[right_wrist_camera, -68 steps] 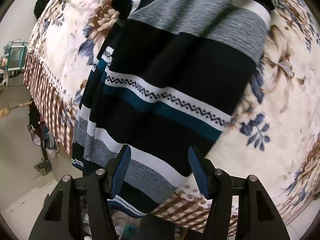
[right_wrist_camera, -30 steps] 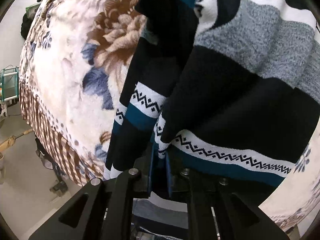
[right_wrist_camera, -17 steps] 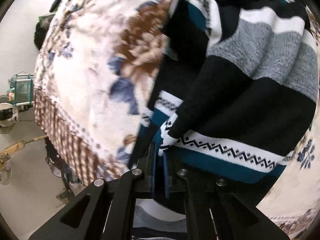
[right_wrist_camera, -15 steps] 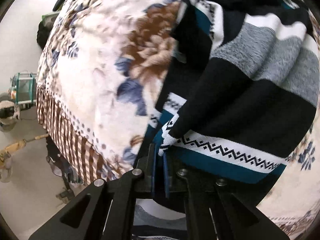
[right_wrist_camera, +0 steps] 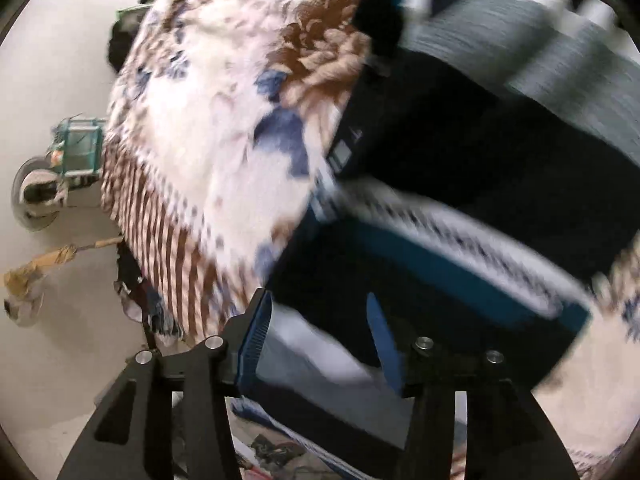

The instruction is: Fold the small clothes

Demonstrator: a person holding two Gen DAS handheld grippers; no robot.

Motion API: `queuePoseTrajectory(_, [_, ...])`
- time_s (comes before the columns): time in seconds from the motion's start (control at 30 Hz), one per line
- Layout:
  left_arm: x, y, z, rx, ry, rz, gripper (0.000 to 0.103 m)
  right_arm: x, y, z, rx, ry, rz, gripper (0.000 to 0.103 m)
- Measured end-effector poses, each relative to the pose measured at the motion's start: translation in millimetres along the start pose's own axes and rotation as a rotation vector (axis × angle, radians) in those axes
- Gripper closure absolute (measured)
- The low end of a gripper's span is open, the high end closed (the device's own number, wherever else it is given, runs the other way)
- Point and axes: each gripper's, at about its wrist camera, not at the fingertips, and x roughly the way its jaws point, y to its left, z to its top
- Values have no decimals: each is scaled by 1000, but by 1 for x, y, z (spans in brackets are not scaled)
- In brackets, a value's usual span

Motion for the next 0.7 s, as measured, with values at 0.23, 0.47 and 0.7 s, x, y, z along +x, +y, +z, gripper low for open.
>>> queuePoseTrajectory(0.23, [44, -37, 2, 205, 126, 50, 52, -20, -74, -110, 158, 29, -49, 51])
queuePoseTrajectory(0.47, [82, -53, 2, 337, 159, 126, 42, 44, -100, -208, 302, 95, 50, 51])
queuePoseTrajectory(0.7, [90, -72, -10, 472, 85, 110, 64, 78, -108, -243, 400, -119, 239, 54])
